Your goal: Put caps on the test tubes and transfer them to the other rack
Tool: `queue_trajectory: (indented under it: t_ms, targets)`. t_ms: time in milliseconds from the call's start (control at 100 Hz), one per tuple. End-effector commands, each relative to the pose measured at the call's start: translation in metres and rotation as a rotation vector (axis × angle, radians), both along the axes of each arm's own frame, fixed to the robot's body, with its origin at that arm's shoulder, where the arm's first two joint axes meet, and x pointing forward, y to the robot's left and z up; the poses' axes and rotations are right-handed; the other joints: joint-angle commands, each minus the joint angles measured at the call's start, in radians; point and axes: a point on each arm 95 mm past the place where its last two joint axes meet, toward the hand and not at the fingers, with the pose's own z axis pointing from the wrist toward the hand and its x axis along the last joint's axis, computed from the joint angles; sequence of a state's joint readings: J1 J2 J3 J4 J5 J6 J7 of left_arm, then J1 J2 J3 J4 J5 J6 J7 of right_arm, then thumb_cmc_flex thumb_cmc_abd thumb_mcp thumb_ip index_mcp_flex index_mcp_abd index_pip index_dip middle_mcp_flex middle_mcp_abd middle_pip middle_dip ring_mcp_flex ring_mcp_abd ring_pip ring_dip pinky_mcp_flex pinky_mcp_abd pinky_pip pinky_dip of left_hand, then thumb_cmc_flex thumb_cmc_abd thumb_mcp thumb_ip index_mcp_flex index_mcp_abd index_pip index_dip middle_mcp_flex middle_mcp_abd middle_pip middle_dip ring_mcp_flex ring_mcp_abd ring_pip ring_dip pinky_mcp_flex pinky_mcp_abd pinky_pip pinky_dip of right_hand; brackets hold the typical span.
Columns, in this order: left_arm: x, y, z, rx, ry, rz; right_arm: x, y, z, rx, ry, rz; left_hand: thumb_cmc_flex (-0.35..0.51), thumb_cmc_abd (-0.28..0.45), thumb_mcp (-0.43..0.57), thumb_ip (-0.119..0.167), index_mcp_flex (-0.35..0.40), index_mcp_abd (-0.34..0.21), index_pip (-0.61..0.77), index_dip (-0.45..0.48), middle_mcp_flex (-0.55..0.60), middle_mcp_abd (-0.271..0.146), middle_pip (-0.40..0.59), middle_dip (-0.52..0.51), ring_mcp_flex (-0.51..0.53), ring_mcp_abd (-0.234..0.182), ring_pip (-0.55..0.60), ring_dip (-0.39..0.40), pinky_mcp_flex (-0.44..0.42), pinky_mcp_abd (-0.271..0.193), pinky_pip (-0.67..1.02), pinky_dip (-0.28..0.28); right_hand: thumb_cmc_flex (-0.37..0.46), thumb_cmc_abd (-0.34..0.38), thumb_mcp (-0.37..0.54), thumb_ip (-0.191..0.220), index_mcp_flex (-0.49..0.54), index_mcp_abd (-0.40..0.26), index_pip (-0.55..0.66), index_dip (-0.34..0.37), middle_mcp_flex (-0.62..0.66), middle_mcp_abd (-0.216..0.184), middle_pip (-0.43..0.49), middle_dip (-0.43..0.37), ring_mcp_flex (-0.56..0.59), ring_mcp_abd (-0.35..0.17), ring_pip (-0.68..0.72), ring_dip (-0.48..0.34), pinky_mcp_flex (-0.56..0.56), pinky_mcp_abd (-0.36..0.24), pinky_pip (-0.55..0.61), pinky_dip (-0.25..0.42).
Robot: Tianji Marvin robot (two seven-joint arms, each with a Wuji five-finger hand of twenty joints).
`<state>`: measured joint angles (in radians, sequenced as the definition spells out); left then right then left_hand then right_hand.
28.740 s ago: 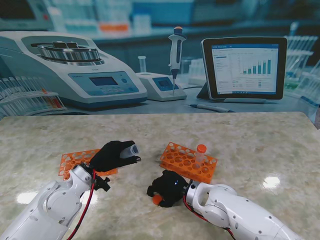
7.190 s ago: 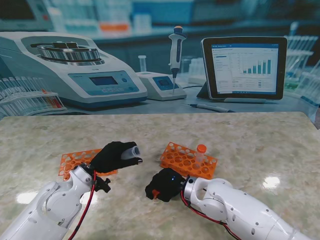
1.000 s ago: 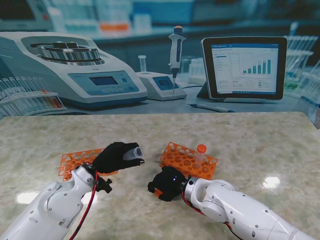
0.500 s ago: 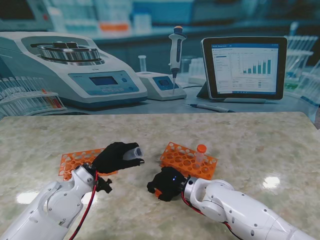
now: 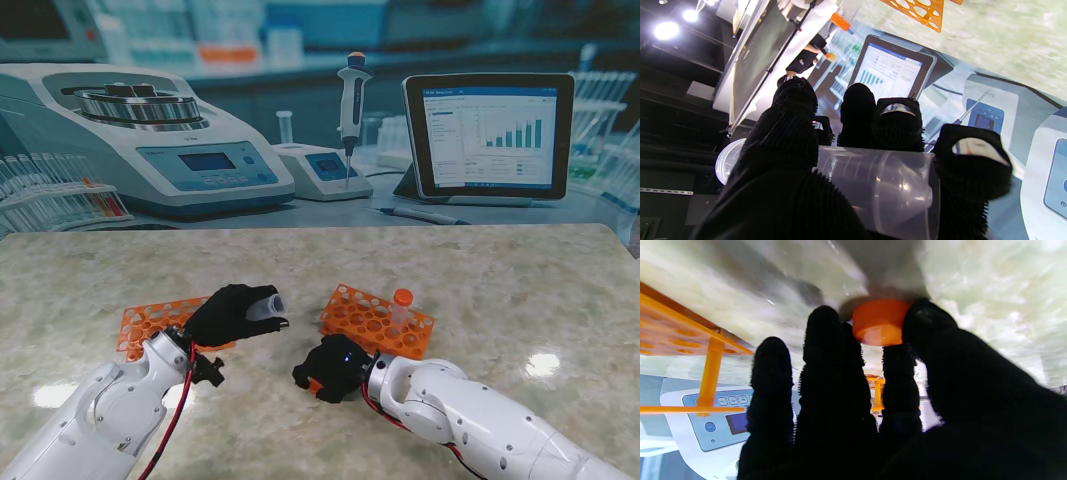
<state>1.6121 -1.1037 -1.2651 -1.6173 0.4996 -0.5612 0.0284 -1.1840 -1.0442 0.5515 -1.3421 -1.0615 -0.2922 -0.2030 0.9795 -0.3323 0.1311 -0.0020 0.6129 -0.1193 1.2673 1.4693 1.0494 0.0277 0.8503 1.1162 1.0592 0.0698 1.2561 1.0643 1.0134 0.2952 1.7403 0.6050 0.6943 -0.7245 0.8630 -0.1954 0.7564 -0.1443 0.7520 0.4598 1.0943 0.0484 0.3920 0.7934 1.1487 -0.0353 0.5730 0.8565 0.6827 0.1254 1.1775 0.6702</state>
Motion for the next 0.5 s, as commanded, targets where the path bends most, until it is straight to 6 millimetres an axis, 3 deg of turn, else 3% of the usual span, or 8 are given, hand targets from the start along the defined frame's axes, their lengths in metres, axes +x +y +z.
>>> queue_trajectory:
  t_ms: [0, 490]
  targets:
    - [-0.0008, -0.0004, 0.0001, 0.002, 0.003, -0.003, -0.0062, -0.0024, -0.0135, -0.024, 0.030, 0.003, -0.001, 0.043, 0.008, -0.011, 0.014, -0.061, 0.072, 0.045, 0.005, -0.032, -0.005, -0.009, 0.012, -0.016, -0.009, -0.012, 0.017, -0.029, 0.088, -0.022, 0.096, -0.020, 0.066, -0.001, 0.021, -0.046, 0.040, -0.016, 0.058, -0.049, 0.018, 0.008, 0.037, -0.007, 0.018, 0.012, 0.012, -0.016, 0.002, -0.010]
    - [-0.0013, -0.0010, 0.0008, 0.002, 0.003, -0.003, -0.0074, -0.0016, -0.0185, -0.024, 0.050, 0.015, -0.002, 0.043, 0.008, -0.011, 0.014, -0.061, 0.072, 0.045, 0.004, -0.032, -0.005, -0.009, 0.012, -0.016, -0.009, -0.012, 0.017, -0.029, 0.088, -0.022, 0.143, 0.002, 0.130, 0.009, 0.047, -0.053, 0.044, -0.033, 0.098, -0.066, 0.016, -0.007, 0.061, -0.010, 0.024, 0.002, 0.043, -0.027, -0.006, -0.026]
